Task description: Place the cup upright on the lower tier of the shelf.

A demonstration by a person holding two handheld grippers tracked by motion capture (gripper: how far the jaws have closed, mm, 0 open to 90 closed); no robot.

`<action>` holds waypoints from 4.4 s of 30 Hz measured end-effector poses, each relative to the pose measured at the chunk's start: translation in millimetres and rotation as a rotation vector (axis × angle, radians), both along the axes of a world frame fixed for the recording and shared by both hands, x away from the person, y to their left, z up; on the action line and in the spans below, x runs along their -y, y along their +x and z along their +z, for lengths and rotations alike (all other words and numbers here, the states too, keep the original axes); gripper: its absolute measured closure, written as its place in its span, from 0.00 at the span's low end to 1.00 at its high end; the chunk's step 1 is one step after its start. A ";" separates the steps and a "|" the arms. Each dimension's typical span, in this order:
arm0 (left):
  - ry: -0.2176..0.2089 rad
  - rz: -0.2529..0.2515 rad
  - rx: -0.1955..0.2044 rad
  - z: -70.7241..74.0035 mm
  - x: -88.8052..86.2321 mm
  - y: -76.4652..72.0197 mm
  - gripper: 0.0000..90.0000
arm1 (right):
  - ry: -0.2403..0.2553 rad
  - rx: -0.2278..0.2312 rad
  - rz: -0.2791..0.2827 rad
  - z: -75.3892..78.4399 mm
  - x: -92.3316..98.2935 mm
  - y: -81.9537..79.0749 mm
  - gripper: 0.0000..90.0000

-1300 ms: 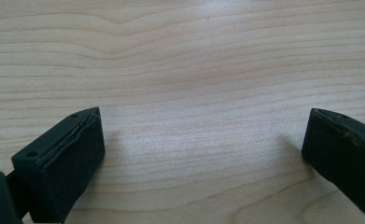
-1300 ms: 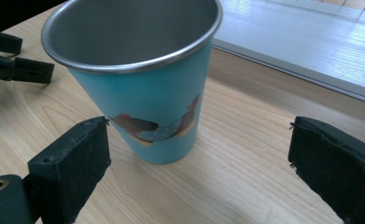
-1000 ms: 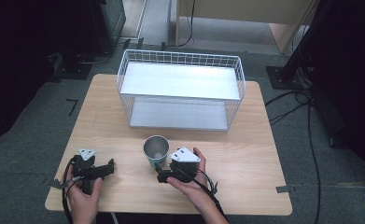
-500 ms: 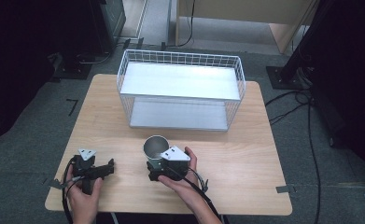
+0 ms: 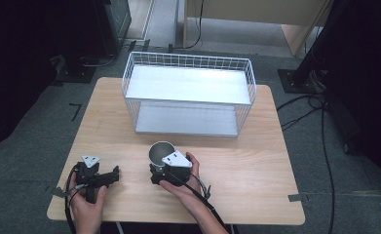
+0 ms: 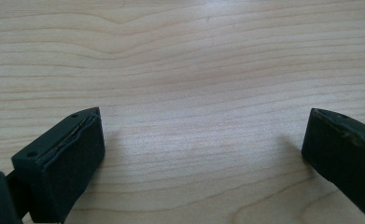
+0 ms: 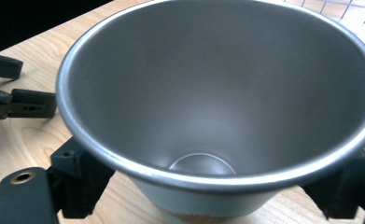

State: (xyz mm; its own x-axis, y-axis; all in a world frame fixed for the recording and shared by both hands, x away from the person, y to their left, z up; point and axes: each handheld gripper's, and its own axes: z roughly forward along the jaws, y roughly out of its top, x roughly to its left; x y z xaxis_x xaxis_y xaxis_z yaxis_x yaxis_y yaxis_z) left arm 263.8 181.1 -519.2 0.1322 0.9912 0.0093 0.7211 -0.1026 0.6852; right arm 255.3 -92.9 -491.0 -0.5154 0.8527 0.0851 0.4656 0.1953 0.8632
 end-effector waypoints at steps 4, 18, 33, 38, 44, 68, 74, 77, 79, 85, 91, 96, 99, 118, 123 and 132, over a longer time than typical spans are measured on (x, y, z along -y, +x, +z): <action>0.000 0.000 0.000 0.0 0.0 0.0 0.00 | -0.008 0.016 -0.010 -0.6 -2.3 0.8 0.19; 0.000 0.000 0.000 0.0 0.0 0.1 0.00 | 0.004 0.050 -0.019 3.5 -1.1 -0.5 0.19; 0.001 0.000 0.000 0.0 -0.1 0.0 0.00 | 0.004 0.090 -0.033 24.5 7.5 4.7 0.19; -0.001 0.001 0.001 -0.1 0.1 0.1 0.00 | 0.012 0.104 -0.043 32.7 11.3 7.7 0.19; 0.001 -0.001 0.000 0.1 -0.1 0.0 0.00 | 0.017 0.126 -0.062 44.9 18.2 12.3 0.19; 0.001 0.000 0.000 0.1 -0.1 0.1 0.00 | 0.039 0.233 -0.152 101.4 47.1 31.4 0.19; 0.002 0.000 0.000 0.1 -0.1 0.1 0.00 | 0.032 0.262 -0.159 114.8 50.5 35.3 0.19; 0.001 0.000 0.000 0.1 -0.1 0.1 0.00 | 0.033 0.268 -0.164 120.2 51.5 36.7 0.19; 0.002 -0.001 0.000 0.1 -0.1 0.1 0.00 | 0.031 0.277 -0.168 123.6 52.7 38.3 0.19; 0.001 0.000 0.000 0.1 -0.1 0.1 0.00 | 0.041 0.292 -0.192 134.5 59.0 44.3 0.19; 0.002 -0.001 0.000 0.1 -0.1 0.1 0.00 | 0.052 0.308 -0.211 146.5 66.7 49.8 0.19; 0.001 0.000 0.000 0.1 -0.1 0.1 0.00 | 0.051 0.327 -0.224 156.0 73.7 54.1 0.19; 0.001 0.000 0.000 0.1 -0.1 0.1 0.00 | 0.057 0.333 -0.238 161.2 78.3 57.0 0.19; 0.001 0.000 0.000 0.0 0.0 0.0 0.00 | 0.066 0.346 -0.290 181.4 92.7 87.9 0.19; 0.004 0.003 0.000 0.1 0.6 0.8 0.00 | 0.063 0.333 -0.305 180.6 93.5 102.3 0.19; 0.004 0.003 0.000 0.1 0.6 0.8 0.00 | 0.059 0.313 -0.346 180.8 99.1 134.5 0.19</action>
State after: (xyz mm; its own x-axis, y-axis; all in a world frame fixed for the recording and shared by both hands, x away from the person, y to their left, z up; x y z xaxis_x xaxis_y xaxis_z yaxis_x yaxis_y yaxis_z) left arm 264.6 180.4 -519.1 0.1294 0.9915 0.0128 0.7215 -0.1030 0.6847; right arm 389.8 -192.0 -310.1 -0.2102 0.9773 0.0247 0.2097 0.0204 0.9776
